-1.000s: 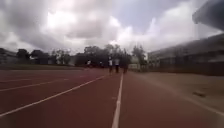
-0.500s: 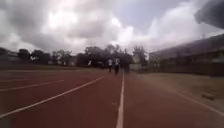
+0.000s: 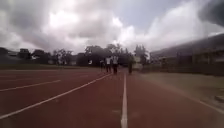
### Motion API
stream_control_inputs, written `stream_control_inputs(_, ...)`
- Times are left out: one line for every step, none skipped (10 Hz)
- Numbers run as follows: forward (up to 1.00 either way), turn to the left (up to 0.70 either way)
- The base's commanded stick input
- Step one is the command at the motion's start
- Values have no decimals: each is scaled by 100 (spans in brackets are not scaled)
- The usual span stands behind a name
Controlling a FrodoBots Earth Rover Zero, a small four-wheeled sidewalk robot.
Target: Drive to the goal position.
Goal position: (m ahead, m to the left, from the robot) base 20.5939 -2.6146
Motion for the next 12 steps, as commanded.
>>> stream_control_inputs(70, -10)
stream_control_inputs(70, -17)
stream_control_inputs(70, -25)
stream_control_inputs(70, -32)
stream_control_inputs(70, -35)
stream_control_inputs(70, -35)
stream_control_inputs(70, -35)
stream_control_inputs(70, -35)
stream_control_inputs(70, -35)
stream_control_inputs(70, 0)
stream_control_inputs(70, 0)
stream_control_inputs(70, 0)
